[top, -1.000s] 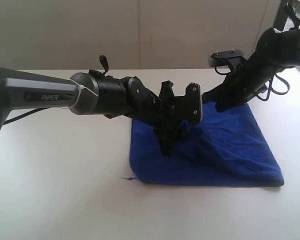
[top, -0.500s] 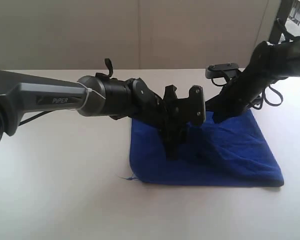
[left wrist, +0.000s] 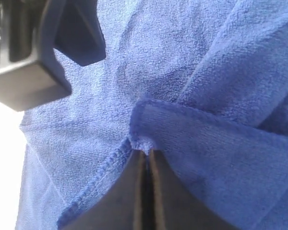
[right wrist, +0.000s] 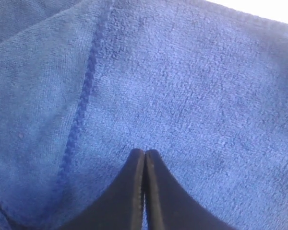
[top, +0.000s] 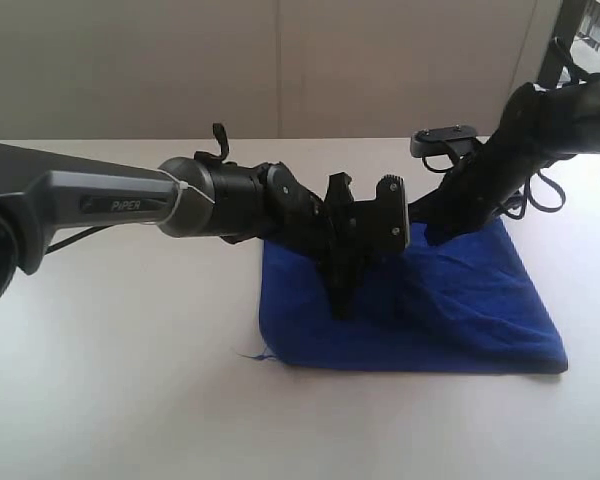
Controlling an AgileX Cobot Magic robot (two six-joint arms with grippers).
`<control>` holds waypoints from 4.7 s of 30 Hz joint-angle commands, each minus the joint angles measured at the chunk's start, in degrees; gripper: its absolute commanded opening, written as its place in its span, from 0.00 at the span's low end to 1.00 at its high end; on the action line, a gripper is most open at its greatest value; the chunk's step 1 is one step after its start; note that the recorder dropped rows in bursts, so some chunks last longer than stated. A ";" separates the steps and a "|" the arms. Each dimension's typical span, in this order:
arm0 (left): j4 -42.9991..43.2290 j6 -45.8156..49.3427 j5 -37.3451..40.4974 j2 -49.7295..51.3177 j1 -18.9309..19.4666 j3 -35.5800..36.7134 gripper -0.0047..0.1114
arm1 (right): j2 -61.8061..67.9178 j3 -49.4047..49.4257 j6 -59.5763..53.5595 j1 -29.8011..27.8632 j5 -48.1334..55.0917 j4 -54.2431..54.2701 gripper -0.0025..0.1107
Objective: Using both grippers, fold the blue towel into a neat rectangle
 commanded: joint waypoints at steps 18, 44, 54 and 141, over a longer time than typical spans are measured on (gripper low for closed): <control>28.72 -18.25 28.03 -7.27 3.85 -0.18 0.04 | 0.04 -0.15 -0.72 -0.46 -0.94 0.28 0.02; 33.88 -18.25 34.72 -10.41 3.96 -0.18 0.04 | 2.68 -0.15 -1.09 -0.46 -2.47 -0.06 0.02; 35.09 -18.25 37.27 -12.44 4.07 -0.18 0.04 | 2.68 -0.15 -1.09 -0.46 -2.82 -0.19 0.02; 23.72 -37.41 38.34 -8.09 6.67 8.05 0.04 | -44.16 43.83 0.31 10.50 -11.11 -18.83 0.17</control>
